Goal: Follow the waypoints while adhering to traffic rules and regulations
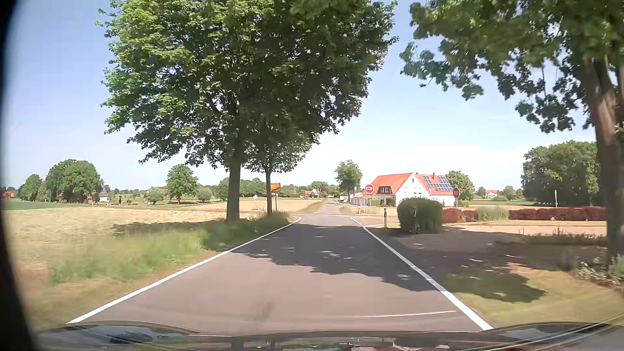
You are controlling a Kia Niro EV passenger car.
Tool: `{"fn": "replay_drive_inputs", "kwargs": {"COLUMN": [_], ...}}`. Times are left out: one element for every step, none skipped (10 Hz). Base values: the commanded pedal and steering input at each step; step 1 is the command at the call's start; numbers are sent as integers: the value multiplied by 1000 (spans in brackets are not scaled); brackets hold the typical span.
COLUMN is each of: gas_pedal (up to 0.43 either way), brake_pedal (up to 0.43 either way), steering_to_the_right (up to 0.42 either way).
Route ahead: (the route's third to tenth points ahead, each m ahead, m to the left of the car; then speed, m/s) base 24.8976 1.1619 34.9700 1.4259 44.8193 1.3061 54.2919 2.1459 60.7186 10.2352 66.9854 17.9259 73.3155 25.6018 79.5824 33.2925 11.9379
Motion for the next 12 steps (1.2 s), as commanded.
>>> {"fn": "replay_drive_inputs", "kwargs": {"gas_pedal": [0,0,0,0,0,0,0,0,0,0,0,0], "brake_pedal": [0,0,12,24,55,73,98,116,128,146,165,183], "steering_to_the_right": [0,0,0,0,0,0,1,0,1,1,1,1]}}
